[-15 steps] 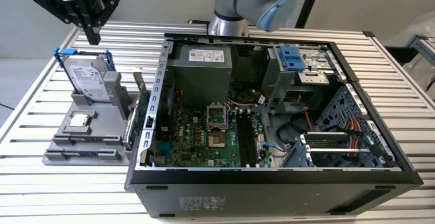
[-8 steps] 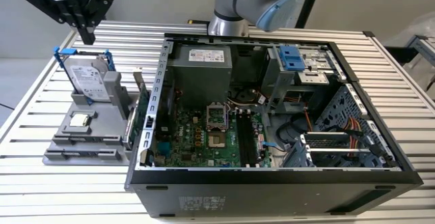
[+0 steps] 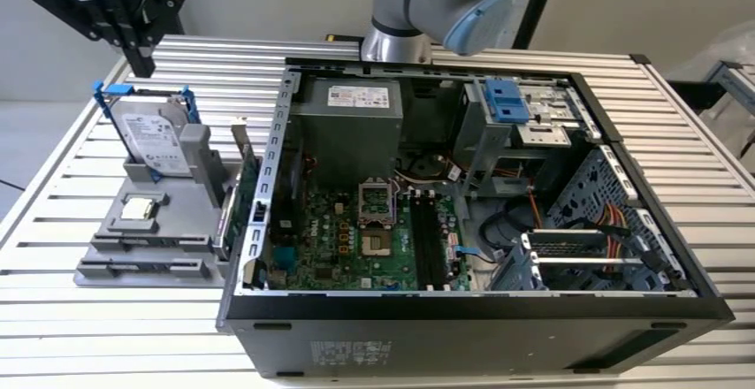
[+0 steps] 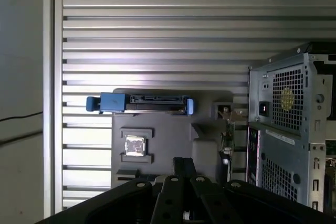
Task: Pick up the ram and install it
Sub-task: 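Reach for the ram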
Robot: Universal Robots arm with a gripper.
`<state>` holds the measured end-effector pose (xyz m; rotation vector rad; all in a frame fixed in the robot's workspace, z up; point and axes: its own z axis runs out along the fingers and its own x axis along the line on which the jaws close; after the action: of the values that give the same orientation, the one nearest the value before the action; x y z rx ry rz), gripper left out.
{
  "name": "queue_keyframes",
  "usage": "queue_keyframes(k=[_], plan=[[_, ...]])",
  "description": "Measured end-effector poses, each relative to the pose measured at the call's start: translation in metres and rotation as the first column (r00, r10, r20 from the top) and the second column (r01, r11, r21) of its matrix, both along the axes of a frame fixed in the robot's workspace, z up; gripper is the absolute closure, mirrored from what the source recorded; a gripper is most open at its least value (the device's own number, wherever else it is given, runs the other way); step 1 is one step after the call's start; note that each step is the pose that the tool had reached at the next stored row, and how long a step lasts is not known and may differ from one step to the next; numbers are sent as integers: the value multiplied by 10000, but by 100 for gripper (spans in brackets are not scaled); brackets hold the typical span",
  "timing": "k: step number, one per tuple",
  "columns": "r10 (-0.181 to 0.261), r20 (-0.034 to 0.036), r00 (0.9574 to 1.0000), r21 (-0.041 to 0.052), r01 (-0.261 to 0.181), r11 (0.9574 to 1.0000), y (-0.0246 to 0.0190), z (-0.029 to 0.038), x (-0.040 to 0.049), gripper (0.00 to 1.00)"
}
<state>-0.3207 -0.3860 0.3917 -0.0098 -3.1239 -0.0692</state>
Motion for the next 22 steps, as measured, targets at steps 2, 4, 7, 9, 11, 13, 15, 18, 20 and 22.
queue_keyframes(k=[2, 4, 7, 9, 11, 13, 15, 18, 20, 22], plan=[[0, -1, 10000, -1, 0, 10000, 0, 0, -25, 100], [0, -1, 10000, -1, 0, 10000, 0, 0, -49, 100], [0, -1, 10000, -1, 0, 10000, 0, -1, -83, 100], [0, -1, 10000, -1, 0, 10000, 0, -1, -105, 100], [1, -1, 10000, -1, -1, 10000, 0, -1, -127, 100], [1, -1, 10000, -1, -1, 10000, 1, -2, -147, 100], [1, -1, 10000, 0, -1, 10000, 1, -2, -166, 100], [0, 0, 10000, 0, 0, 10000, 3, -2, -191, 100], [1, -1, 10000, -1, -1, 10000, 4, -2, -205, 100], [1, -1, 10000, -1, -1, 10000, 4, -2, -210, 100]])
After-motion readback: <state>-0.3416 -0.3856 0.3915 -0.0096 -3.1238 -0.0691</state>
